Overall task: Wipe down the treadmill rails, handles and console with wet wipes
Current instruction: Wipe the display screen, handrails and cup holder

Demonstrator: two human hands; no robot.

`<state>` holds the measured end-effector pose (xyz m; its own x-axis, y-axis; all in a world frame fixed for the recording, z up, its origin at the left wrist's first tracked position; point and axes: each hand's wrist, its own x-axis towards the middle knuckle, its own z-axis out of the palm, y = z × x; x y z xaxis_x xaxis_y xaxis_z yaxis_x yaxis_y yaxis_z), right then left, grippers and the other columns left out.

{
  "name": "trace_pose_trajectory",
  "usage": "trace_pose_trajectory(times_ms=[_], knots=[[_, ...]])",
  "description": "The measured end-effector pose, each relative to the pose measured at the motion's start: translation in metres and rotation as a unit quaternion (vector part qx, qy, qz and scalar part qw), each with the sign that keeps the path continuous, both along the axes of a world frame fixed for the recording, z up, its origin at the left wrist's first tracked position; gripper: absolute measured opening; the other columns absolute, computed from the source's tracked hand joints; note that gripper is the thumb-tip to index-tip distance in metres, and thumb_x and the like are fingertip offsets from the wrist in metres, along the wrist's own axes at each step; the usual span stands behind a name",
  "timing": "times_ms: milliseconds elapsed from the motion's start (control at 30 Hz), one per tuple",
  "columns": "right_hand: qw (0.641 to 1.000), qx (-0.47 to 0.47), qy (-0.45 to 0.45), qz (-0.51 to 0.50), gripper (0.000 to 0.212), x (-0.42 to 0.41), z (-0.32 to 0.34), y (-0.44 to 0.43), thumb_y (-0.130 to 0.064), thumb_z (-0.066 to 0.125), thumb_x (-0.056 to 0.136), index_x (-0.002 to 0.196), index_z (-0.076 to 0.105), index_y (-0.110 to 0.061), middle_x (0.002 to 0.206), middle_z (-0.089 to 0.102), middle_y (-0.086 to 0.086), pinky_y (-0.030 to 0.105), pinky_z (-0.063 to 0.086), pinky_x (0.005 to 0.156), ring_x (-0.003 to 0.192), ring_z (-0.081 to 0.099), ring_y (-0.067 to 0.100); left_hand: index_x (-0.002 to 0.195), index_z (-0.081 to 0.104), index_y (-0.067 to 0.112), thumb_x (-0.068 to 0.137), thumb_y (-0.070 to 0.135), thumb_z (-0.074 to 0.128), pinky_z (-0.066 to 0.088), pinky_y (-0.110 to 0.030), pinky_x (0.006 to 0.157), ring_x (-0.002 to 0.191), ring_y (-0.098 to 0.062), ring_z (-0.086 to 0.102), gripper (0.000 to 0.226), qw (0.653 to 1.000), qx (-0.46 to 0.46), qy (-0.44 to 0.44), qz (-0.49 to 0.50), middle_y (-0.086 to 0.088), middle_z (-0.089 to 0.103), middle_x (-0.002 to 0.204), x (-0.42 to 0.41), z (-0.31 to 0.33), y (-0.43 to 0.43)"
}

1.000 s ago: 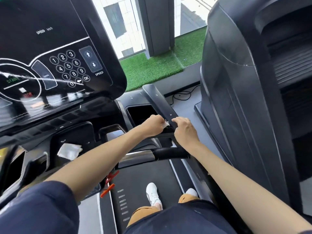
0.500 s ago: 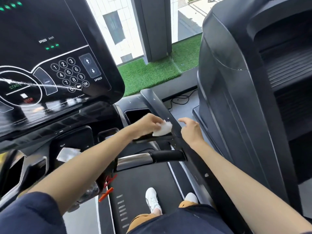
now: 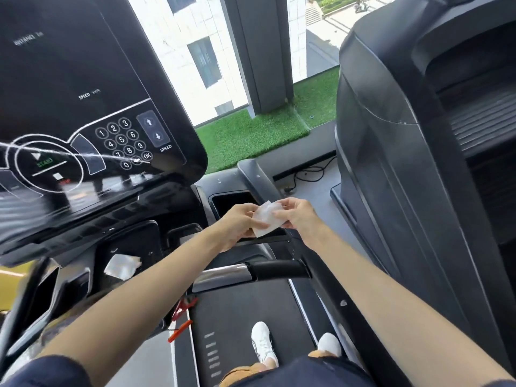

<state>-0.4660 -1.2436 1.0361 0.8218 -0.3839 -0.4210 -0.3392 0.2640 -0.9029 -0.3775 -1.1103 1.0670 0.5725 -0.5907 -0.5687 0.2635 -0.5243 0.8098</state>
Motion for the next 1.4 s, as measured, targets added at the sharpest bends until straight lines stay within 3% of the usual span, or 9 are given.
trace_pose_trajectory(times_ms=[67, 133, 200, 400, 600, 867, 1033, 1167, 1400], knots=[[0.998, -0.063, 0.011, -0.016, 0.013, -0.001, -0.006, 0.002, -0.005, 0.063, 0.085, 0.096, 0.065, -0.013, 0.097, 0.067, 0.009, 0.026, 0.05, 0.077, 0.084, 0.06, 0.016, 0.084, 0.062, 0.013, 0.079, -0.008, 0.062, 0.045, -0.02, 0.063, 0.079, -0.019, 0.058, 0.021, 0.979, 0.055, -0.198, 0.0, -0.003, 0.062, 0.08, -0.002, -0.009, 0.001], [0.988, -0.149, 0.036, -0.025, 0.014, -0.005, -0.01, 0.002, -0.01, 0.061, 0.088, 0.1, 0.067, -0.014, 0.097, 0.067, 0.007, 0.024, 0.047, 0.079, 0.087, 0.059, 0.016, 0.085, 0.063, 0.011, 0.079, -0.006, 0.052, 0.045, -0.028, 0.066, 0.081, -0.021, 0.055, 0.021, 0.881, 0.125, -0.444, -0.101, -0.003, 0.057, 0.083, -0.001, -0.016, 0.003], [0.976, -0.208, 0.064, -0.013, 0.02, -0.009, -0.013, 0.001, -0.01, 0.053, 0.091, 0.106, 0.066, -0.013, 0.099, 0.066, 0.005, 0.022, 0.044, 0.079, 0.091, 0.058, 0.016, 0.099, 0.064, 0.009, 0.08, -0.006, 0.048, 0.048, -0.038, 0.069, 0.092, -0.024, 0.052, 0.03, 0.78, 0.167, -0.555, -0.236, -0.006, 0.054, 0.097, -0.002, -0.024, 0.0], [0.958, -0.265, 0.108, 0.0, 0.027, -0.019, -0.021, 0.004, -0.006, 0.044, 0.093, 0.108, 0.066, -0.012, 0.108, 0.067, 0.008, 0.033, 0.049, 0.088, 0.102, 0.06, 0.024, 0.107, 0.059, 0.007, 0.08, -0.006, 0.047, 0.043, -0.029, 0.068, 0.098, -0.023, 0.044, 0.032, 0.653, 0.188, -0.572, -0.46, -0.007, 0.049, 0.106, -0.016, -0.04, -0.016], [0.955, -0.281, 0.094, 0.004, 0.03, -0.013, -0.02, 0.02, -0.003, 0.041, 0.092, 0.105, 0.067, -0.012, 0.106, 0.067, 0.008, 0.028, 0.047, 0.085, 0.103, 0.059, 0.023, 0.072, 0.065, 0.02, 0.086, 0.016, 0.06, 0.044, -0.026, 0.068, 0.083, -0.013, 0.053, 0.016, 0.477, 0.099, -0.612, -0.623, 0.006, 0.059, 0.091, 0.016, -0.03, 0.039], [0.932, -0.342, 0.116, -0.013, 0.036, -0.023, -0.025, 0.021, 0.001, 0.039, 0.088, 0.113, 0.064, -0.01, 0.116, 0.065, 0.01, 0.035, 0.046, 0.093, 0.114, 0.054, 0.026, 0.08, 0.068, 0.014, 0.08, 0.012, 0.052, 0.044, -0.028, 0.075, 0.087, -0.019, 0.051, 0.017, 0.492, 0.094, -0.62, -0.604, 0.001, 0.057, 0.091, 0.015, -0.001, 0.038], [0.903, -0.403, 0.138, 0.049, 0.05, -0.04, -0.026, 0.023, 0.004, 0.043, 0.088, 0.135, 0.051, -0.011, 0.133, 0.056, 0.01, 0.035, 0.036, 0.103, 0.125, 0.045, 0.026, 0.074, 0.07, 0.026, 0.085, 0.027, 0.061, 0.038, -0.022, 0.071, 0.084, -0.011, 0.053, 0.014, 0.297, 0.082, -0.663, -0.682, 0.013, 0.062, 0.081, -0.016, -0.038, -0.017], [0.891, -0.425, 0.139, 0.083, 0.061, -0.052, -0.031, 0.025, 0.01, 0.037, 0.084, 0.14, 0.045, -0.012, 0.145, 0.046, 0.006, 0.033, 0.03, 0.11, 0.134, 0.039, 0.022, 0.077, 0.072, 0.027, 0.082, 0.031, 0.064, 0.032, -0.026, 0.083, 0.098, -0.011, 0.051, 0.011, 0.212, 0.098, -0.661, -0.714, 0.017, 0.066, 0.084, 0.008, -0.052, -0.006], [0.889, -0.436, 0.13, 0.055, 0.058, -0.05, -0.032, 0.03, 0.011, 0.036, 0.082, 0.135, 0.05, -0.009, 0.138, 0.053, 0.01, 0.034, 0.035, 0.103, 0.125, 0.046, 0.027, 0.086, 0.067, 0.025, 0.085, 0.023, 0.06, 0.028, -0.03, 0.087, 0.104, -0.014, 0.048, 0.008, 0.165, 0.049, -0.66, -0.731, 0.011, 0.065, 0.102, 0.061, -0.028, 0.06]])
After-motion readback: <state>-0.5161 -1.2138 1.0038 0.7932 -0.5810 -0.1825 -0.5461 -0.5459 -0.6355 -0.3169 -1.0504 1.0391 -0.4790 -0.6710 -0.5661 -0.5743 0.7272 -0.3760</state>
